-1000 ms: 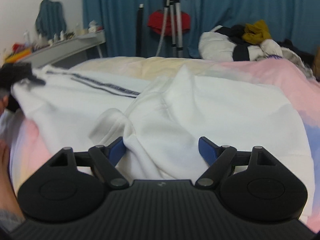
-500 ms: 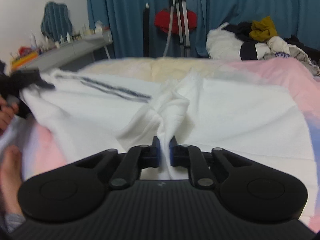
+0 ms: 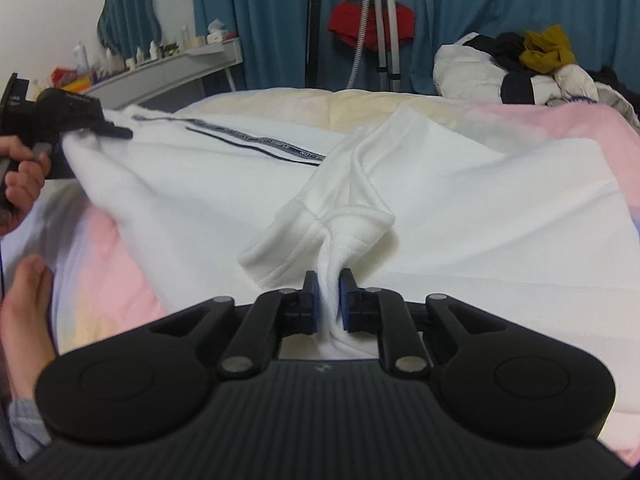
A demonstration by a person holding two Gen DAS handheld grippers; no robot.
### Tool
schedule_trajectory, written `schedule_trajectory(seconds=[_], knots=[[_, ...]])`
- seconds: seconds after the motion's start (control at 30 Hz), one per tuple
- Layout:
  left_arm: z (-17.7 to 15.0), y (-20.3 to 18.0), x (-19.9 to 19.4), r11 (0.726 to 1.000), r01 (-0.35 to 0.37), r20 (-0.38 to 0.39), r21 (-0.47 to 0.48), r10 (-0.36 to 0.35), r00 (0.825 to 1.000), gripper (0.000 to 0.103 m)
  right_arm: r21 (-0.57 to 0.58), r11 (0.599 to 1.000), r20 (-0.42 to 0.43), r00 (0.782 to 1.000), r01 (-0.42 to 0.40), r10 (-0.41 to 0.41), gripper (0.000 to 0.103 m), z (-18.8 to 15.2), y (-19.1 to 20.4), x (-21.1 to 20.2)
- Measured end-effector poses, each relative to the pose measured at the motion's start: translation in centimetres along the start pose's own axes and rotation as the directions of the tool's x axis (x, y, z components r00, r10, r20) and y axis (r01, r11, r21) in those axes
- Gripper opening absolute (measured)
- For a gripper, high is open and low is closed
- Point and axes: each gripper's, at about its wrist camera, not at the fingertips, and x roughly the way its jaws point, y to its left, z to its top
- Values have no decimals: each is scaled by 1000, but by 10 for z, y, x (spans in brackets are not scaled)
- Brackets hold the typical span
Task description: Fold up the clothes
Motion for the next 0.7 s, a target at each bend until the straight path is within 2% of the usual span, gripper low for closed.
schedule_trajectory(seconds=[0.1,0.17,0.27,0.33,0.43,0.57,0.63,0.7], knots=[[0,-23,-12,995,54,60,87,-59,996,15,76,997,4,1000,-24,24,22,4,-4,-5],[-5,-54,-28,978,78,113,192,-101,988,15,169,984,20,999,-49,46,24,7,-14,-17],[-24,-118,-46,934,83,170,347,-150,974,15,287,953,66,994,-99,83,25,9,-31,-42],[-41,-163,-54,893,70,195,445,-173,965,15,340,933,114,990,-114,79,25,12,-40,-62],[-86,-238,-60,787,15,228,617,-196,954,15,405,910,169,985,-86,18,25,16,-59,-89],[-171,-308,-53,617,-35,236,787,-248,939,16,492,870,224,965,6,-133,25,18,-97,-124],[-218,-329,-38,564,-28,208,825,-257,944,16,549,835,241,950,36,-199,25,15,-122,-140],[-265,-342,-17,519,-29,180,854,-242,953,16,562,824,258,931,73,-258,25,11,-138,-151]])
